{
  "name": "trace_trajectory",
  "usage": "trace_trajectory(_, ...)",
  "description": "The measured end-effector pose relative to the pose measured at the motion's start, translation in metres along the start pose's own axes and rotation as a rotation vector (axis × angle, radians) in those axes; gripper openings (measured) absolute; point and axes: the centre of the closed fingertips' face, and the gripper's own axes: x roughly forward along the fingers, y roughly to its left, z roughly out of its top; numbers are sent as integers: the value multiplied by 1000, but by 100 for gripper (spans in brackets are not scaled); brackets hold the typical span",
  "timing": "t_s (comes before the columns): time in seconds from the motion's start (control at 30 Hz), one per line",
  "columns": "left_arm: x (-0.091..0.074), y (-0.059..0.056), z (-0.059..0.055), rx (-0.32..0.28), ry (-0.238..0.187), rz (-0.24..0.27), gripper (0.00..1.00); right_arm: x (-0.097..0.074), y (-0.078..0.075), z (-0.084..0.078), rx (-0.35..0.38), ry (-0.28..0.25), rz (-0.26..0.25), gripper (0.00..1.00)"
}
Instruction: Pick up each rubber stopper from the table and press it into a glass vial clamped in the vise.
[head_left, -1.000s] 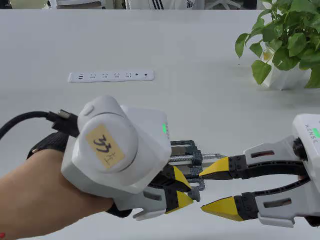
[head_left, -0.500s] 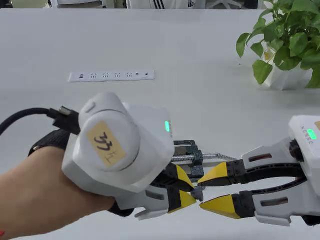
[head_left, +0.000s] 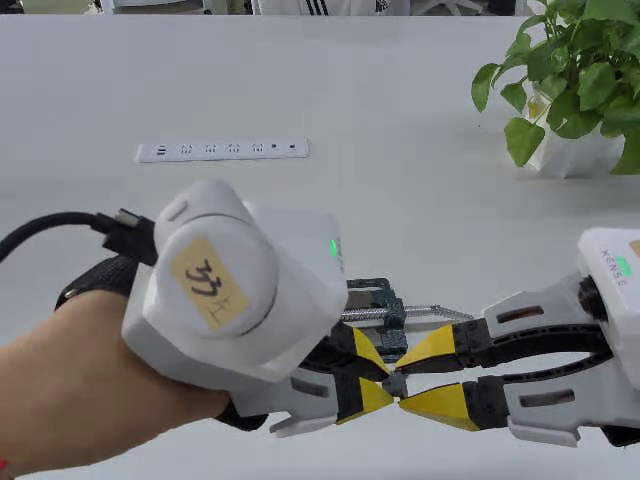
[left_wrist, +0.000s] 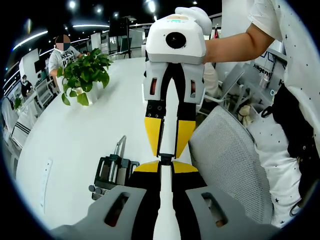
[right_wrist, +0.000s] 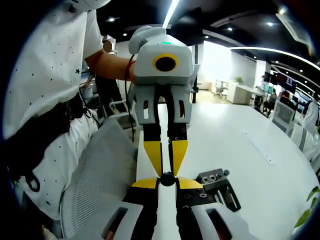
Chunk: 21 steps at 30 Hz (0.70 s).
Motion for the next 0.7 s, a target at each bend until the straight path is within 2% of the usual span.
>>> trace_trajectory(0.17,0,1,-1,-15,-4,-4,3,0,0,0,-3,1,0,8)
trace_trajectory(0.7,-4,-3,-1,-2,-3,-37,3,0,5,3,1,5,32,7)
